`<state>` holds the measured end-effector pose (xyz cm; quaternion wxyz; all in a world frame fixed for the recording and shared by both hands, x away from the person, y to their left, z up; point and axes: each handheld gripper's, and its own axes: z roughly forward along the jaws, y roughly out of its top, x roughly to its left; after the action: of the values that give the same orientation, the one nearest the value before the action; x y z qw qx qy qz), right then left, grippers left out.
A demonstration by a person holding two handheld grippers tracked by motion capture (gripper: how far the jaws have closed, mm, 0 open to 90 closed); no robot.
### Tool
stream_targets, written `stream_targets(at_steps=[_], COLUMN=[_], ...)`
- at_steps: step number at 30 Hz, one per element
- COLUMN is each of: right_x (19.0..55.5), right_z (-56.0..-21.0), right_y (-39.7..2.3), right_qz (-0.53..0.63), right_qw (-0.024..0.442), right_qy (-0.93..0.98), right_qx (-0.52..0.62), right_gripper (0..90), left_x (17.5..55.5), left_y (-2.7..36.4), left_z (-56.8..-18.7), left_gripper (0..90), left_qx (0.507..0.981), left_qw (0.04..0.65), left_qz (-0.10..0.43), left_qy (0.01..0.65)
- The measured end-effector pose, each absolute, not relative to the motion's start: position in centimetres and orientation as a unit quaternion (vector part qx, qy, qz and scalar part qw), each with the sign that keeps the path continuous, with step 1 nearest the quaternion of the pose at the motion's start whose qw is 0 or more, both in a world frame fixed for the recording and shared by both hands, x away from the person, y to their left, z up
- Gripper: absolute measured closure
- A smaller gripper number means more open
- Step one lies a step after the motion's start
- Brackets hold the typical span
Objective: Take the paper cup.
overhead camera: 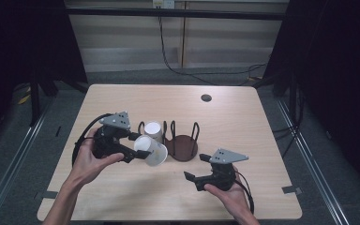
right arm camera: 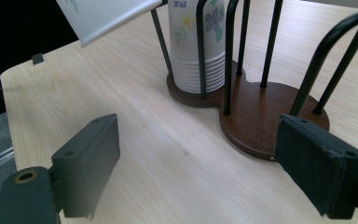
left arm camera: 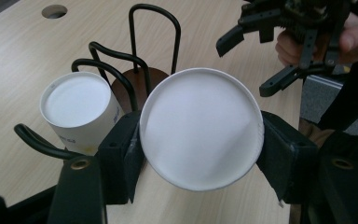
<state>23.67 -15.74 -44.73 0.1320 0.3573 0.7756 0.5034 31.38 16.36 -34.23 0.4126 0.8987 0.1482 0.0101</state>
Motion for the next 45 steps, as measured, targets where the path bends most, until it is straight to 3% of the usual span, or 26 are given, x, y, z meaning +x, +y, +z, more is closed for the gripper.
stream_targets(at_steps=[18, 45], right_x=[24.6, 24.9], right_z=[-44.1, -43.7], right_y=[-12.9, -10.5], right_qz=[0.531, 0.552], right_qw=[0.098, 0.083], right_qy=[0.788, 0.796], right_qx=[0.296, 0.234], right_gripper=[13.8, 15.4], left_x=[31.0, 29.9], left_y=[15.5, 14.6], left_z=[-36.7, -35.9], left_gripper=[37.1, 37.2], left_qx=[0.899, 0.899], left_qw=[0.414, 0.422], left_qz=[-0.016, -0.041], left_qy=[0.14, 0.109])
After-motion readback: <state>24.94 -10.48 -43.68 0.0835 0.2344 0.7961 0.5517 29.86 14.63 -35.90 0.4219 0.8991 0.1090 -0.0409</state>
